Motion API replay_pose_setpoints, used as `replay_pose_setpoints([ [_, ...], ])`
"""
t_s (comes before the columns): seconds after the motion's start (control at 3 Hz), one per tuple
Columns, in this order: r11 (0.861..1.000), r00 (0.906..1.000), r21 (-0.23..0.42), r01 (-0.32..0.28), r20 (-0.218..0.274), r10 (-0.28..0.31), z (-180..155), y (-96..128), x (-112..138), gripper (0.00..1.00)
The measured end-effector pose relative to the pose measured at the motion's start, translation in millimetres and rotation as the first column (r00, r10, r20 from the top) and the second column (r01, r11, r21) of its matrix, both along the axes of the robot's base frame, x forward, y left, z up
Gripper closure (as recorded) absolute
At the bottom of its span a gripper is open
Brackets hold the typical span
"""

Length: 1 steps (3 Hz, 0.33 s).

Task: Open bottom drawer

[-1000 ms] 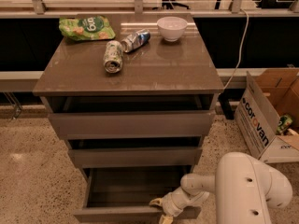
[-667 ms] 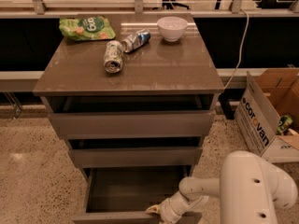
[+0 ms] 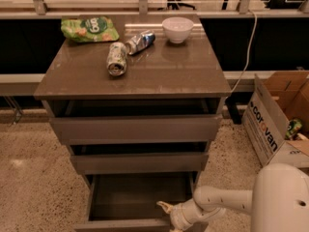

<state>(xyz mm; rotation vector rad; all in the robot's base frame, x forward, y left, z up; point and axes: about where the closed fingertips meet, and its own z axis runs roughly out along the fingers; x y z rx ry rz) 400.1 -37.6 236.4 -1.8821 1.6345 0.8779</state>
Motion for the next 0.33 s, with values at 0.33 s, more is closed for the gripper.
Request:
replay_pose_setpoints([
  [0.33,0.999,0.9990,-0.007,0.039,0.021,-0.039,-1.4,-8.6,5.2,0.00],
])
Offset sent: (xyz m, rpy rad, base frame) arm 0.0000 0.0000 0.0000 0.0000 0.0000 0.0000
